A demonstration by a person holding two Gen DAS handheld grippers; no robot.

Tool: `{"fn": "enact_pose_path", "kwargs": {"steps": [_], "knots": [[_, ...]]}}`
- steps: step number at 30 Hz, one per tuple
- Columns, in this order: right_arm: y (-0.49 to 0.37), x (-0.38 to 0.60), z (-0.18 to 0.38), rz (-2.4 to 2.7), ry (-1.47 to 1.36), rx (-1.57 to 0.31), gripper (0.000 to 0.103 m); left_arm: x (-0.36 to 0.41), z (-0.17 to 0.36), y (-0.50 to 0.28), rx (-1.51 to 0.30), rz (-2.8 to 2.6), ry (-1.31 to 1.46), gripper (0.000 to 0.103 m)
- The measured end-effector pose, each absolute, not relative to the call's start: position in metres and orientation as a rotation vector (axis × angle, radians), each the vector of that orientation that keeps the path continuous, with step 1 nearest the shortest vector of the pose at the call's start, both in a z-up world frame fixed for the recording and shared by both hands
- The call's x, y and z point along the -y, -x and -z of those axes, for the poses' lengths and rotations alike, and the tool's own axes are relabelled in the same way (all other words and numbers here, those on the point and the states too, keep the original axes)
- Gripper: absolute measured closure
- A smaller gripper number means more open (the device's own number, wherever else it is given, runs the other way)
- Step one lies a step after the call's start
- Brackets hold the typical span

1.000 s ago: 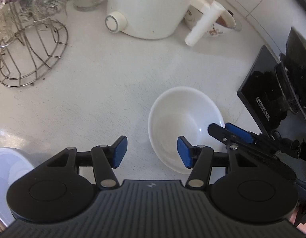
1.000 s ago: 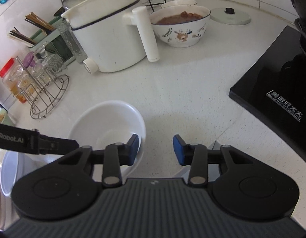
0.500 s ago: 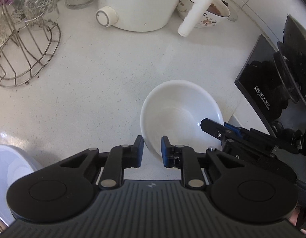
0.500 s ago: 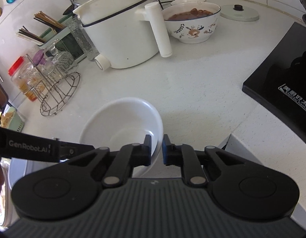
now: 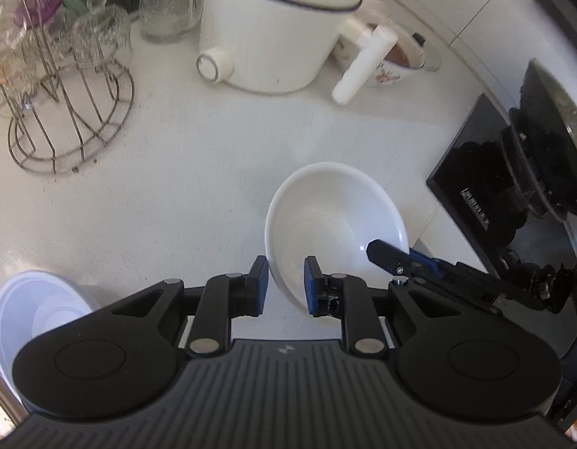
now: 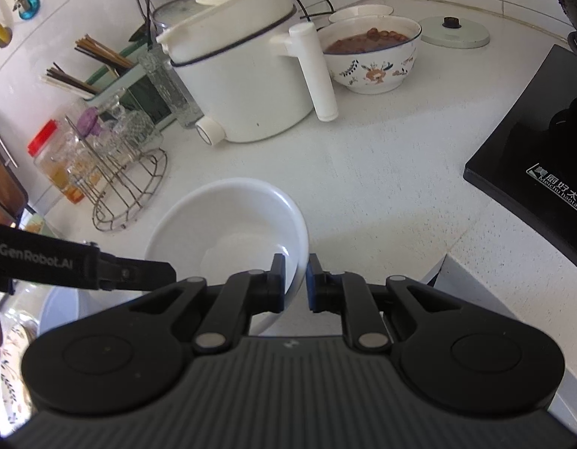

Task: Organize plates and bowls
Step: 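Close the left gripper on the white bowl rim, then lift the white bowl with the left gripper and carry it toward the floral plates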

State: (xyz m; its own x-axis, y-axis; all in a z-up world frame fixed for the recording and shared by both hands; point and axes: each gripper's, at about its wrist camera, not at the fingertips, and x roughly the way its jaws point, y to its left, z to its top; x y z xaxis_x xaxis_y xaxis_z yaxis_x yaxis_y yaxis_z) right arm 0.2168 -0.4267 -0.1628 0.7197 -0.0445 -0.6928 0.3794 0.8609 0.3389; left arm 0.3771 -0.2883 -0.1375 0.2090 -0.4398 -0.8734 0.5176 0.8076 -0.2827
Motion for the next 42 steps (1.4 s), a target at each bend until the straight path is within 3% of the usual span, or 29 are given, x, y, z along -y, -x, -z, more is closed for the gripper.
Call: {"fn": "enact_pose_path", "kwargs": {"steps": [26,42], "knots": [[-0.217,0.392,0.097,0.116,-0.445,-0.638,0.086,0.228,0.061,-0.370,-1.043,0.621,0.082,0.080],[-0.248,0.350,0.084,-0.049,-0.408,-0.658,0.085,0.164,0.047,-0.368,-0.998,0.472,0.136,0.079]]}}
